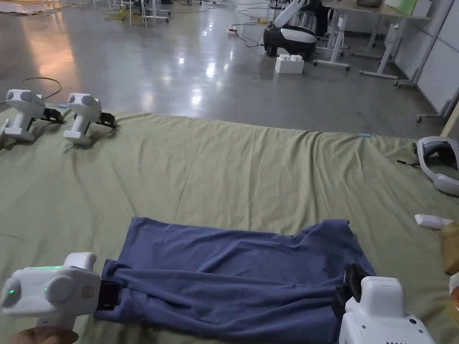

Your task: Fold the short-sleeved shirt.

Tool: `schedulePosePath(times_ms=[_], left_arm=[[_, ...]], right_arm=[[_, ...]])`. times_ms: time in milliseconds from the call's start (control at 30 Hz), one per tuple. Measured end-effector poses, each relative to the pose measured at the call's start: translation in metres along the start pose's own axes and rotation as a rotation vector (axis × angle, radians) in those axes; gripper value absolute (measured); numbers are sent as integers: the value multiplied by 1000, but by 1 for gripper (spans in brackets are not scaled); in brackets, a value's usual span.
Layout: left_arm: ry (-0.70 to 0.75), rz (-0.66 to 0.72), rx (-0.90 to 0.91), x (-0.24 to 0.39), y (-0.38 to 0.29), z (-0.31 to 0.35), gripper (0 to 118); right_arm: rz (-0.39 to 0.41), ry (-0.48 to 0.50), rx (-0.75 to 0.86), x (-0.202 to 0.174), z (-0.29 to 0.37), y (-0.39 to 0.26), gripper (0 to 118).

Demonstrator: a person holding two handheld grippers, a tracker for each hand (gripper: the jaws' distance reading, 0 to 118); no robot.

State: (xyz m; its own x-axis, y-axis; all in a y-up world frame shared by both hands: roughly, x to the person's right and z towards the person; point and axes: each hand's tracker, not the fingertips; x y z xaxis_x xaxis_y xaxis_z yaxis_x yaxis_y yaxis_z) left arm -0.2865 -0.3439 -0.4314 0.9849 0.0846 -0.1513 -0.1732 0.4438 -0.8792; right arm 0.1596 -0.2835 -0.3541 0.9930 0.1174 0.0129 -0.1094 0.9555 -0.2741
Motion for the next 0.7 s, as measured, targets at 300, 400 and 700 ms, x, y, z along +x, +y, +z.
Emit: schedulePosePath(times_ms=[300, 400, 700], left_arm=[[94, -55, -48, 25, -18, -6, 71], [78, -81, -44, 29, -20, 2, 43], [-39, -46, 22, -5, -23, 5, 8]], right_arm=[[-5, 7, -115, 10, -8, -19, 9], [-18, 3, -141, 13, -11, -24, 9], [-73, -62, -303, 61, -32, -29, 30]])
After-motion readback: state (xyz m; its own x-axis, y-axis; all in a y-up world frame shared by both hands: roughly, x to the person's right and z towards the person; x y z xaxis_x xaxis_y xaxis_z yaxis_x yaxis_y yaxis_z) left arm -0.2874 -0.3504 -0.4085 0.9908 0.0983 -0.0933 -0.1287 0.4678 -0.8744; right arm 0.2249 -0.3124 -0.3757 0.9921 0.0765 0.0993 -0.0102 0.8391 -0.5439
